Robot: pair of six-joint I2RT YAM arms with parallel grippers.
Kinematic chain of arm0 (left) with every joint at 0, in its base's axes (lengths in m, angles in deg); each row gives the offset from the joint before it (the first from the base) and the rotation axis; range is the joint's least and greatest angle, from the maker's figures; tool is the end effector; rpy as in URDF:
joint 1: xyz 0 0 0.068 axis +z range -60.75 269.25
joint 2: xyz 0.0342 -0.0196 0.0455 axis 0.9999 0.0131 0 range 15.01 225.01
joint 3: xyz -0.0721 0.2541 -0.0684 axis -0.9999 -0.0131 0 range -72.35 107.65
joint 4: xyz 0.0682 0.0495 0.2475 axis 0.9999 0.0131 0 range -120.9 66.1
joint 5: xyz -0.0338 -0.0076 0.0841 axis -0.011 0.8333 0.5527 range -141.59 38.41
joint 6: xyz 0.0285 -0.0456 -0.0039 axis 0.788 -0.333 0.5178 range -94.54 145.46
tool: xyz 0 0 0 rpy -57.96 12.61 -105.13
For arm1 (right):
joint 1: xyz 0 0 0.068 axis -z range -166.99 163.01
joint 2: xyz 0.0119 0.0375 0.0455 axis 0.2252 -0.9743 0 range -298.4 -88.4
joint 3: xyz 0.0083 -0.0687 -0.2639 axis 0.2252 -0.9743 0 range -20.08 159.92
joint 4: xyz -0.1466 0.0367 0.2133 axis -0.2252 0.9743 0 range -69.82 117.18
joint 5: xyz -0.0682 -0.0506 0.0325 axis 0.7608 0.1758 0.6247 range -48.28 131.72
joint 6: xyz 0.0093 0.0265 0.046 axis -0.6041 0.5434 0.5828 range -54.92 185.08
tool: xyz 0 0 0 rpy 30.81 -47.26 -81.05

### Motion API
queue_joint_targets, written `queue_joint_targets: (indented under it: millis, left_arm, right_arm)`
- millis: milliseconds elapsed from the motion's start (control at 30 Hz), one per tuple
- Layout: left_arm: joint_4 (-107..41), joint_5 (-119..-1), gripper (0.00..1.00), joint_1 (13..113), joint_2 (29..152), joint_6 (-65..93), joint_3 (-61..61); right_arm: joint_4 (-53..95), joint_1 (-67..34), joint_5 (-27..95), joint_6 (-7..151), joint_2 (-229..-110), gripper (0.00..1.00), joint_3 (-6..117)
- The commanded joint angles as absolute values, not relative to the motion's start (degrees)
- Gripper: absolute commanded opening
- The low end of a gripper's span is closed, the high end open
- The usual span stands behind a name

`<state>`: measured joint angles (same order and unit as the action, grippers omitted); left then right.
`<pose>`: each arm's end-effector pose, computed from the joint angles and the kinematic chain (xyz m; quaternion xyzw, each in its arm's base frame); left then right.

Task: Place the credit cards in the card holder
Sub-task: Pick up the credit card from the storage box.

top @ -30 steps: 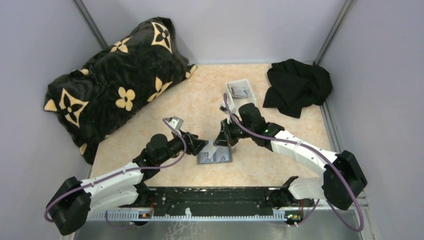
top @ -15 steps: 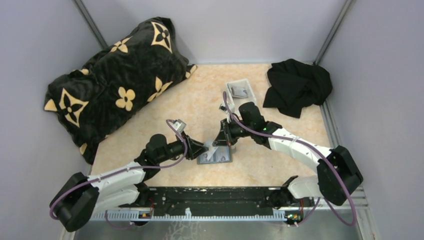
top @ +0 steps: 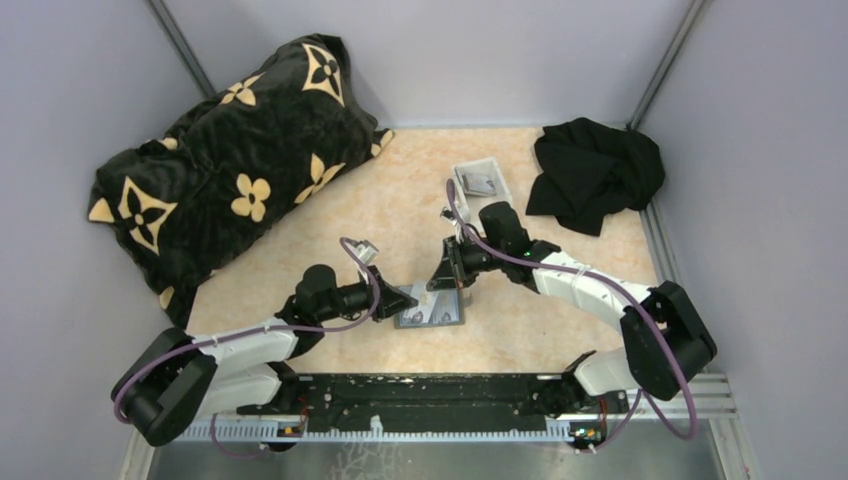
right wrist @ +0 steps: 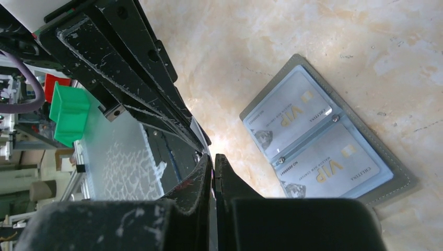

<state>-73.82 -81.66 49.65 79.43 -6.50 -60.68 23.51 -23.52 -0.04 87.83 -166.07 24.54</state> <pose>0.1469 -0.1446 0.1750 0.2159 0.7262 -0.5245 0.3884 0.2131 0.1873 0.2285 -0.2597 0.8086 0.4849 0.2089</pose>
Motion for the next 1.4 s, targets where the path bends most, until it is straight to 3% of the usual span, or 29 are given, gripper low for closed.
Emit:
queue_joint_targets:
  millis: [0,300,567,1367]
  left_arm:
    - [-78.9,-82.7,0.00,50.1,80.0,-7.6,-61.6]
    - [-80.2,-77.0,0.00,50.2,80.9,-10.2,-62.2]
    - [-77.8,-69.9,0.00,50.2,80.0,-12.9,-63.0]
    - [-97.5,-74.4,0.00,50.2,91.9,-26.3,-64.2]
  right_arm:
    - [18.5,-22.7,-1.0,89.4,-164.8,0.06,25.0]
    - [16.5,-21.9,5.0,90.1,-162.2,0.34,22.5]
    - [16.0,-21.9,14.3,91.2,-158.0,0.36,18.4]
    - [3.0,-23.0,10.0,96.7,-163.5,0.38,13.0]
